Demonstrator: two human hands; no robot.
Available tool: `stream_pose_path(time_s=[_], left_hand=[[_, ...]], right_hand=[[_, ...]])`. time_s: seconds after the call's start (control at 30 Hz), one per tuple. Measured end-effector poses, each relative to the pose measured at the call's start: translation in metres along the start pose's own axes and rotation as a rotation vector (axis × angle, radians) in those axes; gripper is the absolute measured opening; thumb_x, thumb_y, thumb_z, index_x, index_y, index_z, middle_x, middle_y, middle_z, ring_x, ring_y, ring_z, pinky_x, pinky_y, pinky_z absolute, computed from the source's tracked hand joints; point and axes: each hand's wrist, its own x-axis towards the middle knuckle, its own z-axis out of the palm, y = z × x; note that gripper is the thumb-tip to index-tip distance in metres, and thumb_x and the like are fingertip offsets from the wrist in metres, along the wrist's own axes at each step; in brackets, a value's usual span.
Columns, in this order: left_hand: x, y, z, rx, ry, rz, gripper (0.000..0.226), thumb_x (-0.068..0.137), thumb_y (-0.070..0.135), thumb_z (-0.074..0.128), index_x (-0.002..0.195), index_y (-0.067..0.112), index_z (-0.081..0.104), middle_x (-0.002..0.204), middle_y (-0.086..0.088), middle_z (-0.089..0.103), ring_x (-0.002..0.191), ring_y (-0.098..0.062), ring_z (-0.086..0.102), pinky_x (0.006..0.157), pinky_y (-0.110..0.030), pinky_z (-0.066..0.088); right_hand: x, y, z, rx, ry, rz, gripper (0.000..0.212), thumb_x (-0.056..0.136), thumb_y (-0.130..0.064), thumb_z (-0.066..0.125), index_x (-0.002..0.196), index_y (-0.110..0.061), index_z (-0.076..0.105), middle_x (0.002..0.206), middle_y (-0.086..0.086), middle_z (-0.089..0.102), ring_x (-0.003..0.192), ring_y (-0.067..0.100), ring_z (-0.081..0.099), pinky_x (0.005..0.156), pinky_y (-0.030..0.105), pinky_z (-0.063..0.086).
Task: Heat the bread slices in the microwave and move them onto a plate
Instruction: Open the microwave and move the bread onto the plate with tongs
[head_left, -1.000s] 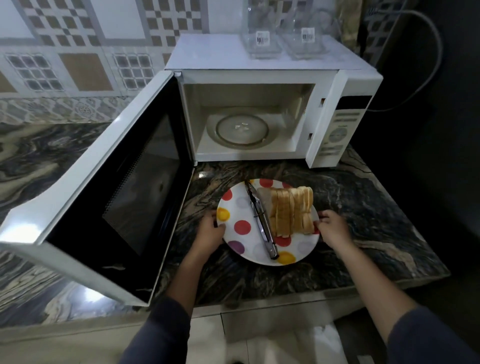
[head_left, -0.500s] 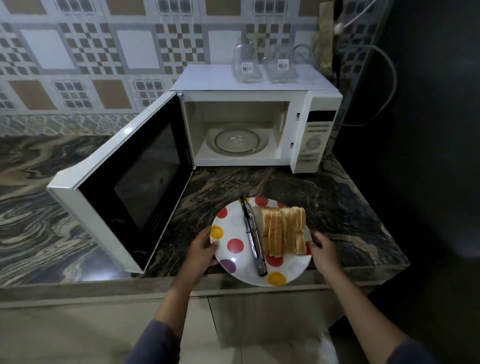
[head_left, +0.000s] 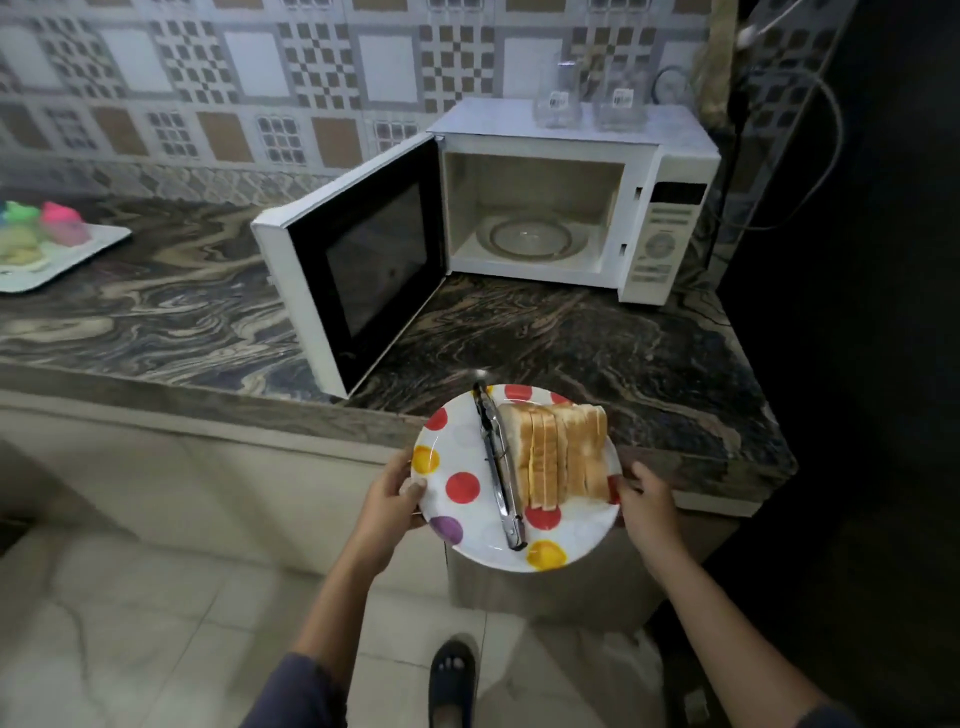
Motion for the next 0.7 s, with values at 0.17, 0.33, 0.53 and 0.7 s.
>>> stream_pose_path(time_s=[0.17, 0.33, 0.53, 0.7], left_hand=[[-0.058, -0.022, -0.027, -0.04, 0.097, -0.001, 0.033, 0.096, 0.004, 0.043, 0.111, 0.031, 0.054, 0.114, -0.004, 0.062, 0.092, -0.017, 0.063, 0.06, -0.023, 0.056], [-0.111, -0.04, -0.059, -0.094, 0.207, -0.01, 0.03, 0.088, 0.016, 0.052, 0.11, 0.034, 0.055, 0.114, -0.001, 0.063, 0.09, -0.016, 0.063, 0.059, -0.021, 0.054], [-0.161, -0.058, -0.111, -0.114, 0.376, -0.061, 0.036, 0.096, 0.004, 0.043, 0.128, 0.022, 0.049, 0.122, -0.006, 0.061, 0.093, -0.017, 0.063, 0.058, -0.019, 0.053], [-0.192, -0.064, -0.165, -0.124, 0.493, -0.045, 0.037, 0.087, 0.021, 0.057, 0.122, 0.033, 0.052, 0.119, -0.002, 0.065, 0.098, -0.017, 0.066, 0.064, -0.025, 0.056]], right_hand=[[-0.04, 0.024, 0.021, -0.007, -0.054, -0.071, 0.034, 0.097, -0.009, 0.041, 0.129, -0.008, 0.052, 0.121, 0.008, 0.06, 0.109, 0.026, 0.058, 0.078, 0.029, 0.047], [-0.081, 0.029, 0.051, -0.03, -0.129, -0.165, 0.037, 0.098, -0.005, 0.036, 0.134, -0.006, 0.047, 0.129, 0.007, 0.049, 0.105, 0.009, 0.045, 0.086, 0.022, 0.037], [-0.119, 0.027, 0.105, -0.078, -0.254, -0.293, 0.041, 0.096, 0.002, 0.034, 0.134, -0.006, 0.048, 0.124, 0.01, 0.048, 0.105, 0.014, 0.049, 0.085, 0.023, 0.038], [-0.147, 0.017, 0.167, -0.098, -0.37, -0.352, 0.04, 0.098, -0.003, 0.032, 0.134, -0.009, 0.047, 0.112, 0.004, 0.047, 0.096, 0.013, 0.054, 0.072, 0.012, 0.043]])
